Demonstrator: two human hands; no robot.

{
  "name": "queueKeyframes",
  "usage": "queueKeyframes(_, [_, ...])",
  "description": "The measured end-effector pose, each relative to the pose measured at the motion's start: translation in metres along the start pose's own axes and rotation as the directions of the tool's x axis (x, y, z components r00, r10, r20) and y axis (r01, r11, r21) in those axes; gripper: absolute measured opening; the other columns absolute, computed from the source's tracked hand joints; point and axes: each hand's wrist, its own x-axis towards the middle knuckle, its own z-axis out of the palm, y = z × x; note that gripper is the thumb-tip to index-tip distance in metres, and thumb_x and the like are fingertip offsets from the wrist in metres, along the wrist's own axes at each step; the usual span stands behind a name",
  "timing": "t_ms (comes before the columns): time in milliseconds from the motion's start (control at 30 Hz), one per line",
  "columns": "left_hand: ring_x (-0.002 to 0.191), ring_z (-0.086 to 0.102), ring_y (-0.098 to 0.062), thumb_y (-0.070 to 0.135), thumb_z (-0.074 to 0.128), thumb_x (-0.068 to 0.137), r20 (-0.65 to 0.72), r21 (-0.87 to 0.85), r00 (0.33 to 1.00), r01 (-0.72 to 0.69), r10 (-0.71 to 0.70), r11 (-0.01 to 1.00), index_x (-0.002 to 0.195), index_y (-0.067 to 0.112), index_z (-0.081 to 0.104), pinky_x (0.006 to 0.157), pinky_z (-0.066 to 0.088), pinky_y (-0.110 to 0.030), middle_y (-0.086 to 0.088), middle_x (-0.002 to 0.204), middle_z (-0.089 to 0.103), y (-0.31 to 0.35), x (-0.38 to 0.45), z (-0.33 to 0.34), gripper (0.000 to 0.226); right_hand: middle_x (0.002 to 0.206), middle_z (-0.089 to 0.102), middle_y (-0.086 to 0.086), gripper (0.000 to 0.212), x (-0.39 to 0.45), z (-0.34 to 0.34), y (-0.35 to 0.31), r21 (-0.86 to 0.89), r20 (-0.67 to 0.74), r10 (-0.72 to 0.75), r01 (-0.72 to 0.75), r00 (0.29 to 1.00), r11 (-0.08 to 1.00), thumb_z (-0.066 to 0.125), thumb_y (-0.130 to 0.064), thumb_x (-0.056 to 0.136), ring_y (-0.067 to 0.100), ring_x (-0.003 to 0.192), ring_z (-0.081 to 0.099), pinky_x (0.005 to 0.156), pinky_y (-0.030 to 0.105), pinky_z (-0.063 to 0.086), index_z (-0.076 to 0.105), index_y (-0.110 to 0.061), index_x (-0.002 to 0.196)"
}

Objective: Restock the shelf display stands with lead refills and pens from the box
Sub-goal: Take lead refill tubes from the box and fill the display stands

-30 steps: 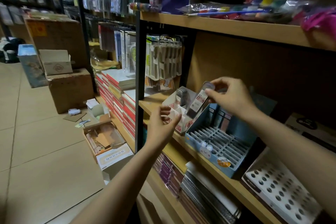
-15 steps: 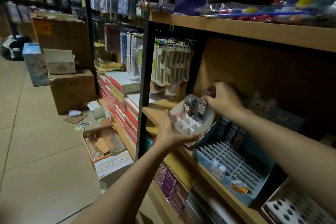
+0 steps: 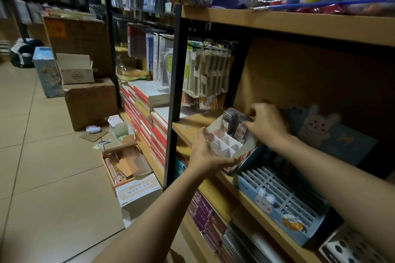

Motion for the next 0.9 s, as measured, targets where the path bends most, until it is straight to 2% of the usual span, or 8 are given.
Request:
queueKeyframes(200, [0.134, 0.039, -0.023, 0.024, 0.095, 0.049, 0.014, 0.005, 1.0, 0.028, -0.028, 1.0, 0.148, 0.019, 0.019, 0.11, 0.04, -0.043, -0.003, 0.145, 0.035, 0.008, -0.003, -0.001, 0.125, 0.088, 0.049, -0.005, 0.018, -0.001, 0.009, 0.0, -0.112, -0.043, -0.019, 0.014, 0.999, 0.994, 0.078, -0.023, 0.079, 0.005, 0.063, 0.045, 0.047, 0.016, 0.031, 0.064, -0.023, 0.09])
queueKeyframes(333, [0.143, 0.024, -0.02, 0.028, 0.091, 0.059, -0.01, -0.033, 1.0, -0.003, 0.003, 0.999, 0.154, 0.024, 0.004, 0.116, 0.031, -0.044, -0.001, 0.158, 0.016, 0.018, -0.031, -0.015, 0.128, 0.117, 0.049, 0.006, 0.022, -0.017, -0.007, -0.016, -0.202, -0.004, 0.022, -0.022, 1.0, 0.979, 0.066, -0.029, 0.09, 0.026, 0.097, 0.059, 0.074, 0.035, 0.05, 0.068, -0.018, 0.109])
queueKeyframes(433, [0.129, 0.041, -0.004, 0.032, 0.079, 0.077, -0.11, -0.043, 0.985, -0.137, 0.132, 0.99, 0.147, 0.027, 0.03, 0.104, 0.043, -0.032, 0.011, 0.146, 0.038, -0.003, -0.078, -0.035, 0.085, 0.127, 0.044, 0.006, 0.04, -0.053, -0.02, -0.035, -0.102, -0.001, -0.039, 0.038, 0.999, 0.994, 0.059, -0.029, 0.094, 0.025, 0.109, 0.053, 0.081, 0.034, 0.046, 0.055, -0.017, 0.132])
queueKeyframes(500, [0.109, 0.057, 0.001, 0.025, 0.071, 0.086, -0.157, -0.036, 0.975, -0.167, 0.16, 0.985, 0.123, 0.029, 0.057, 0.091, 0.051, -0.026, 0.016, 0.119, 0.061, -0.033, -0.116, -0.044, 0.04, 0.12, 0.052, 0.003, 0.031, -0.091, -0.021, -0.056, 0.08, -0.062, -0.138, 0.143, 0.988, 0.986, 0.059, -0.025, 0.094, 0.02, 0.102, 0.056, 0.077, 0.03, 0.048, 0.062, -0.016, 0.123])
queueKeyframes(600, [0.088, 0.066, -0.001, 0.011, 0.067, 0.088, -0.215, -0.016, 0.977, -0.012, 0.008, 1.0, 0.094, 0.025, 0.069, 0.076, 0.05, -0.019, 0.01, 0.09, 0.072, -0.09, -0.179, -0.051, 0.015, 0.095, 0.068, -0.006, 0.011, -0.159, -0.001, -0.093, 0.371, 0.0, -0.172, 0.159, 0.985, 0.915, 0.063, -0.023, 0.089, 0.005, 0.083, 0.061, 0.07, 0.017, 0.049, 0.072, -0.022, 0.097])
queueKeyframes(667, [0.085, 0.067, -0.006, 0.006, 0.067, 0.086, -0.219, 0.065, 0.948, 0.252, -0.232, 0.966, 0.094, 0.017, 0.071, 0.079, 0.05, -0.021, 0.005, 0.09, 0.073, -0.147, -0.234, -0.048, 0.014, 0.079, 0.068, -0.011, 0.009, -0.223, 0.038, -0.111, 0.463, 0.205, -0.171, 0.058, 0.964, 0.884, 0.066, -0.024, 0.086, 0.0, 0.068, 0.059, 0.061, 0.01, 0.042, 0.074, -0.026, 0.089])
queueKeyframes(767, [0.091, 0.066, -0.014, 0.009, 0.066, 0.085, -0.25, 0.148, 0.812, 0.571, -0.528, 0.808, 0.101, 0.016, 0.07, 0.081, 0.052, -0.023, 0.0, 0.097, 0.072, -0.218, -0.303, -0.042, 0.019, 0.08, 0.067, -0.006, 0.01, -0.304, 0.101, -0.115, 0.429, 0.57, -0.174, -0.11, 0.803, 0.896, 0.067, -0.02, 0.086, 0.004, 0.073, 0.059, 0.065, 0.014, 0.042, 0.076, -0.021, 0.091])
queueKeyframes(900, [0.089, 0.065, -0.018, 0.011, 0.071, 0.082, -0.263, 0.1, 0.626, 0.774, -0.734, 0.625, 0.1, 0.014, 0.066, 0.076, 0.054, -0.027, 0.001, 0.094, 0.067, -0.276, -0.372, -0.025, 0.019, 0.104, 0.071, 0.002, 0.017, -0.39, 0.162, -0.097, 0.231, 0.898, -0.118, -0.226, 0.423, 0.947, 0.069, -0.018, 0.088, 0.012, 0.09, 0.065, 0.076, 0.023, 0.053, 0.073, -0.016, 0.104])
